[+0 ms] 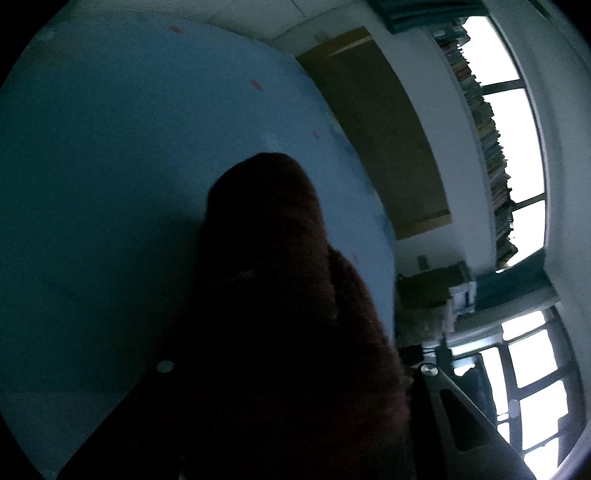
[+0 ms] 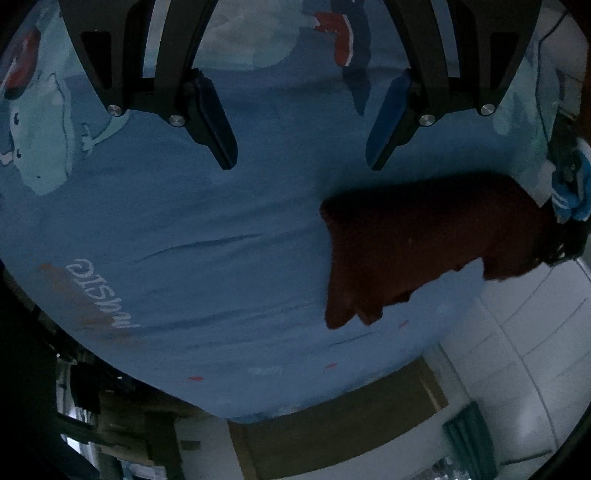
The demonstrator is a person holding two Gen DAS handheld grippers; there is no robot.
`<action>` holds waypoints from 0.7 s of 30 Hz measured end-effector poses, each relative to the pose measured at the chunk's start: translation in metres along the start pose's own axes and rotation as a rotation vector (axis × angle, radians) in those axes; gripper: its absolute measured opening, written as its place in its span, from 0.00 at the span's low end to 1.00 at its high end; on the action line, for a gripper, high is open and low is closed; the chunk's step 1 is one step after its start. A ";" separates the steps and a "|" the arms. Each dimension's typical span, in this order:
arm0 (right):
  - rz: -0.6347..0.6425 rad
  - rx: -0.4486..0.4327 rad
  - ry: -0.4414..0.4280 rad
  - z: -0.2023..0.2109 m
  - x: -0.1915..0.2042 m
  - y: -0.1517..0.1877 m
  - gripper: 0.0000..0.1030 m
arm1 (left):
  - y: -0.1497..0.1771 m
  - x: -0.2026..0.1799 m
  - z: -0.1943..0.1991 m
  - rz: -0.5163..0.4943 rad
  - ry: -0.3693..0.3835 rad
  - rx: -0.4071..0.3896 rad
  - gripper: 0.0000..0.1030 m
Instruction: Fold small clothes
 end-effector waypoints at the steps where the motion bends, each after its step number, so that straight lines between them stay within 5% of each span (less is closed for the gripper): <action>1: -0.007 -0.006 0.000 0.003 -0.003 -0.001 0.71 | 0.003 -0.008 -0.001 0.004 0.016 0.009 0.18; 12: -0.087 -0.043 0.020 0.030 -0.051 0.002 0.71 | 0.090 -0.118 -0.062 -0.125 0.132 0.174 0.18; 21: -0.136 -0.045 0.037 0.038 -0.079 0.014 0.71 | 0.211 -0.128 -0.110 -0.456 -0.045 0.324 0.18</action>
Point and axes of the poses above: each gripper's, at about its wrist camera, not at the fingertips, and z roughly against the way its jaws point, x to its left, y to its underside, the point moved 9 cm from there along -z, roughly the way its jaws point, and after that the axes turned 3 degrees about -x, right-handed, at the moved point
